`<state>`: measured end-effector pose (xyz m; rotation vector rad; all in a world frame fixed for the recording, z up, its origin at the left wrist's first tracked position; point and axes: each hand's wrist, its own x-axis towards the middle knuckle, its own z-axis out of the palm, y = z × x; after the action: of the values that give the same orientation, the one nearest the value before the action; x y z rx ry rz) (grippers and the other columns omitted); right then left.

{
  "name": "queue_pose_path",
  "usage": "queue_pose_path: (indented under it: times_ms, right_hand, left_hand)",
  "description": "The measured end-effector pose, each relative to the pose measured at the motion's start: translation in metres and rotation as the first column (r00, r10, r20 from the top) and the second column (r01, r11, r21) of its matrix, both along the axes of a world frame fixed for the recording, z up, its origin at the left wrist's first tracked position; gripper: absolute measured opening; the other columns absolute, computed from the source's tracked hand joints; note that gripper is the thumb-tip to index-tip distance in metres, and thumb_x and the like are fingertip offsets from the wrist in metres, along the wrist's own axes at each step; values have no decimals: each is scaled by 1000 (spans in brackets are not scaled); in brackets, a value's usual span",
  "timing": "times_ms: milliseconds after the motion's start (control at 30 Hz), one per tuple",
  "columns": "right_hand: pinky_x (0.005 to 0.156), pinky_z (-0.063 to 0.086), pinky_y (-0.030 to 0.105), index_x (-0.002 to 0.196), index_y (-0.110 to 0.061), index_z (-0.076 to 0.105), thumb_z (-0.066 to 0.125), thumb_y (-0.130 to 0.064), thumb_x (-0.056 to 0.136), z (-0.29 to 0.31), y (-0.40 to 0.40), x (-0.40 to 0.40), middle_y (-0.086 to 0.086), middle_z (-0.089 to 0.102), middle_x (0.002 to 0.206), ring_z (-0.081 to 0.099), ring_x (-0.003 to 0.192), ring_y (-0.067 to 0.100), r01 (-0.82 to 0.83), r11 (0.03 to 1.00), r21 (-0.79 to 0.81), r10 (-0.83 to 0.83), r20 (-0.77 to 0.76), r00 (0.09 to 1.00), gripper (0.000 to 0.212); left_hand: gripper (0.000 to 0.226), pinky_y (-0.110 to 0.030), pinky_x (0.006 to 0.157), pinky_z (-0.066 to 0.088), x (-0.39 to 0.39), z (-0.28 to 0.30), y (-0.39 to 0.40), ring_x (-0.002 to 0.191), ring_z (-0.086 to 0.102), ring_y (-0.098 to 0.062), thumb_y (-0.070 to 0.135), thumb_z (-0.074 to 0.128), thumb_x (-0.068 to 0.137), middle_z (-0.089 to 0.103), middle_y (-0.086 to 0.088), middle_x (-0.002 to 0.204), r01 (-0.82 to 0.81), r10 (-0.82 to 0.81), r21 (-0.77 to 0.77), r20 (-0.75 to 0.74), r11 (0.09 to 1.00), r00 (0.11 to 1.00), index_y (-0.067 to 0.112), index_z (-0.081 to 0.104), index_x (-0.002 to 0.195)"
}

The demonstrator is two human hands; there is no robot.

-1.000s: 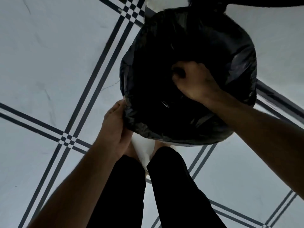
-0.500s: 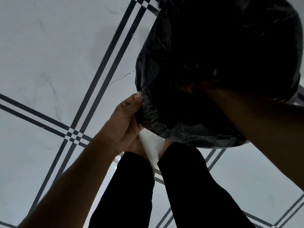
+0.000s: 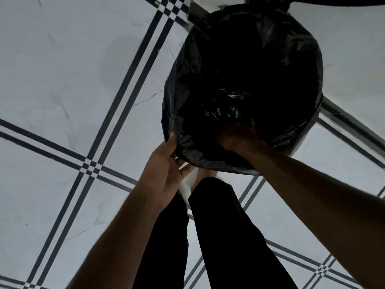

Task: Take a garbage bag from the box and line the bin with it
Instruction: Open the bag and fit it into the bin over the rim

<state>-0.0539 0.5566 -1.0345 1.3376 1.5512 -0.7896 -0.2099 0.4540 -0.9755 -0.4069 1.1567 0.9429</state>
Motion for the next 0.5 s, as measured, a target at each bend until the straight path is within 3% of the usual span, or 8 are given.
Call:
queue_pose_path:
  times_ms: [100,167,233,300,333,400,500]
  right_hand:
    - [122,9,48,156,-22,17,29,-66,95,-2,-4,4,9,10,165,11,151,30,242,954,-176,-261,-96,960,77]
    - [121,14,42,155,-20,21,33,-61,97,5,1,4,10,16,164,17,150,29,284,930,-235,-319,-128,939,72]
    - [115,26,39,151,-20,35,33,-62,97,10,10,4,11,32,158,32,144,31,233,962,-143,-254,-147,956,68]
    - [103,39,35,136,-19,55,41,-51,98,13,24,-2,13,54,140,50,128,32,346,938,-5,-337,-243,910,52]
    - [95,44,34,123,-17,64,46,-41,99,14,32,-6,13,63,126,58,117,31,477,878,27,-443,-332,833,39]
    - [75,48,32,95,-18,67,48,-21,97,16,51,-17,8,66,100,62,92,24,781,622,-63,-709,-468,527,19]
    - [67,52,31,103,-19,60,45,-16,97,21,75,-39,3,65,103,62,92,18,930,151,-335,-912,-409,1,16]
  left_hand:
    - [26,-26,66,59,2,-5,4,89,71,-14,29,46,103,74,-1,100,-15,15,2,-69,1000,997,13,66,110]
    - [29,-27,69,59,3,-7,8,90,72,-14,32,49,102,74,-2,100,-11,10,-8,-120,1000,993,12,65,114]
    - [32,-27,72,59,2,-7,10,93,72,-15,32,51,100,74,-3,103,-10,5,-32,-156,999,988,11,64,121]
    - [32,-28,76,60,0,-6,11,97,71,-16,30,55,99,74,-4,106,27,-39,-65,-189,997,981,12,65,122]
    - [28,-27,76,60,0,-5,11,98,71,-16,29,57,98,74,-3,106,67,-82,-76,-207,995,975,13,67,118]
    - [17,-23,71,59,-4,-3,14,93,72,-14,27,59,96,77,0,97,152,-172,-95,-248,984,953,17,72,103]
    - [15,-22,67,57,-10,-2,18,81,70,-11,24,62,95,75,2,83,239,-267,-125,-310,963,912,11,68,95]
